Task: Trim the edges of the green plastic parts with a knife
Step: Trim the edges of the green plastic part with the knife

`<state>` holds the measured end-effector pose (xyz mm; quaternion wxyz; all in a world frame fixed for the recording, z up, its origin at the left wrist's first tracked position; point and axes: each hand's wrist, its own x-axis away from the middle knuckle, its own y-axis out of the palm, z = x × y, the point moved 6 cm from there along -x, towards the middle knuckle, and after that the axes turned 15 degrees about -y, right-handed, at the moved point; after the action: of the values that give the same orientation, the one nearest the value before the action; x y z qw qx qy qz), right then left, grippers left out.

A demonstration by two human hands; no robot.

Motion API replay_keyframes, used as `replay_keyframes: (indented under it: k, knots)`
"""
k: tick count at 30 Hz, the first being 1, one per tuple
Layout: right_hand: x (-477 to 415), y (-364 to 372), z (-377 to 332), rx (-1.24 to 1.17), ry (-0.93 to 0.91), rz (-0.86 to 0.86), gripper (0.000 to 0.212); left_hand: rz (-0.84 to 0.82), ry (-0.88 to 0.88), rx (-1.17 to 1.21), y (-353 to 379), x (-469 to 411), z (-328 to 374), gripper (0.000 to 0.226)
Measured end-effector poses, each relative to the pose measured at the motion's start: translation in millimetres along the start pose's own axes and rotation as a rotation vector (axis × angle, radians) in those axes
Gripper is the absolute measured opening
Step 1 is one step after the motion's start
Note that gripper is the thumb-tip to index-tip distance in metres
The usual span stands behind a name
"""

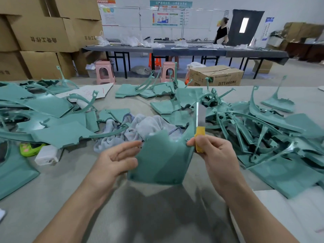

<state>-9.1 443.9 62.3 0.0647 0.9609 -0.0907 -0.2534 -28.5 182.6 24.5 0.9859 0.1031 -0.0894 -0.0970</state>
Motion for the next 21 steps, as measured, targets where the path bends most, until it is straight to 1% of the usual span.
replay_keyframes:
  k: [1,2,4,6,7,8,9,11,12,13,16,17,19,21]
  knots:
    - [1.2,3.0,0.8,0.047,-0.018,-0.042,0.025,-0.005,-0.003,-0.084,6.6,0.8,-3.8,0.055]
    - [3.3,8.4,3.0,0.075,-0.017,-0.092,0.026,-0.013,-0.016,-0.143,14.6,2.4,-9.2,0.049]
    - [9.3,21.5,9.8,0.078,0.025,-0.186,0.023,-0.008,-0.045,-0.222,28.6,5.1,-17.7,0.029]
    - [12.6,27.5,15.2,0.014,0.084,-0.175,0.023,0.012,-0.062,-0.239,31.6,4.1,-21.8,0.021]
    - [12.5,26.3,16.1,-0.006,0.100,-0.141,0.024,0.043,-0.073,-0.231,29.0,3.0,-21.2,0.026]
    - [11.5,22.4,16.7,0.025,0.094,-0.105,0.024,0.102,-0.086,-0.225,22.8,1.8,-19.4,0.038]
    - [9.6,16.3,17.1,0.129,0.062,-0.088,0.024,0.175,-0.100,-0.224,15.2,0.7,-16.8,0.046]
    - [7.4,6.8,16.6,0.456,-0.040,-0.128,0.021,0.304,-0.127,-0.233,0.9,-0.1,-12.0,0.044]
    - [7.4,5.6,16.7,0.592,-0.085,-0.174,0.019,0.351,-0.132,-0.249,-4.6,-0.1,-10.5,0.042]
    - [8.2,6.1,17.9,0.673,-0.117,-0.215,0.021,0.391,-0.128,-0.268,-9.2,-0.8,-9.5,0.042]
    - [12.1,12.9,26.3,0.817,-0.153,-0.338,0.030,0.428,-0.112,-0.286,-13.1,-1.9,-9.5,0.044]
    - [12.5,14.8,29.0,0.838,-0.148,-0.373,0.030,0.429,-0.105,-0.279,-13.4,-1.4,-9.7,0.047]
    - [11.2,15.2,30.8,0.824,-0.140,-0.424,0.023,0.428,-0.078,-0.267,-14.1,0.4,-8.0,0.063]
    - [9.9,16.0,23.4,0.849,-0.195,-0.479,0.014,0.430,-0.055,-0.240,-15.8,3.2,-5.2,0.074]
